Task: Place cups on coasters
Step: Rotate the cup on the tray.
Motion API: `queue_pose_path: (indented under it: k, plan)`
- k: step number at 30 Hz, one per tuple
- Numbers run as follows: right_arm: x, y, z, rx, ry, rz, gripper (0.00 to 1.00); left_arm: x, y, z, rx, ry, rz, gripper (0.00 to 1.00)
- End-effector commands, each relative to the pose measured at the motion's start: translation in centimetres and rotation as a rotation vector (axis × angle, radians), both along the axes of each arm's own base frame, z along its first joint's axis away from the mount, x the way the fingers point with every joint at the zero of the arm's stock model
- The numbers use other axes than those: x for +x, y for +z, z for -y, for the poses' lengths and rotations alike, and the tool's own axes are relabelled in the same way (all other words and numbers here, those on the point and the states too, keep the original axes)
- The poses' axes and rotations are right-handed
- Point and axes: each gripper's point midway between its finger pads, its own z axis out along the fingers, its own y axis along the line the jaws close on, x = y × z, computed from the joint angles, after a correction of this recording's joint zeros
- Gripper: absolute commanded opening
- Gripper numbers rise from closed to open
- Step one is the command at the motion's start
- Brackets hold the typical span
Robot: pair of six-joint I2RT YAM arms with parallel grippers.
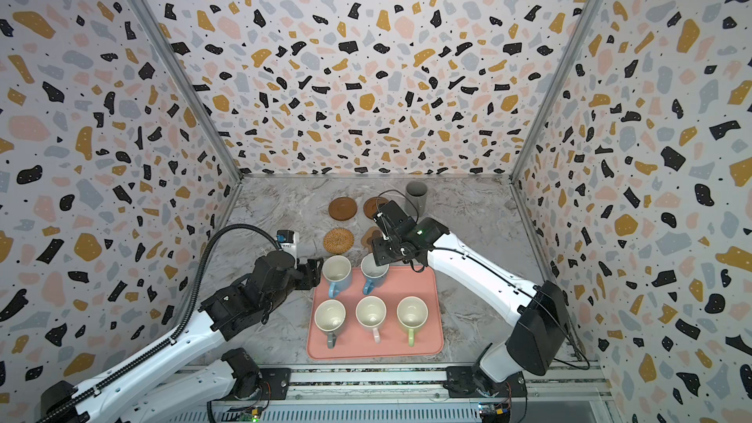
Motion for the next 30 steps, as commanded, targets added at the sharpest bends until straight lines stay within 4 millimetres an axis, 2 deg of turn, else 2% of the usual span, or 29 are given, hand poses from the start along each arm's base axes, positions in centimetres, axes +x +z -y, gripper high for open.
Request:
queue_pose_path:
  k: [1, 9, 13, 21, 30]
  plan:
    - [-1.9, -0.8, 0.9, -0.015, -0.078, -0.060, 0.67, 0.1, 0.2, -0.7, -0.014, 0.037, 0.033, 0.74]
    - [-4.6, -3.4, -1.0, -0.036, -0.058, -0.127, 0.78, -0.2, 0.1, -1.4, -0.038, 0.069, 0.048, 0.75]
    - [-5.4, -5.0, -1.5, -0.057, -0.052, -0.155, 0.79, -0.3, 0.1, -1.5, -0.048, 0.074, 0.051, 0.75]
    - [-5.8, -6.2, -2.7, -0.069, -0.031, -0.169, 0.79, -0.8, -0.6, -1.7, -0.059, 0.075, 0.036, 0.74]
    - [-5.1, -6.9, -3.6, -0.074, -0.047, -0.160, 0.80, -0.9, -0.5, -1.9, -0.064, 0.077, 0.044, 0.75]
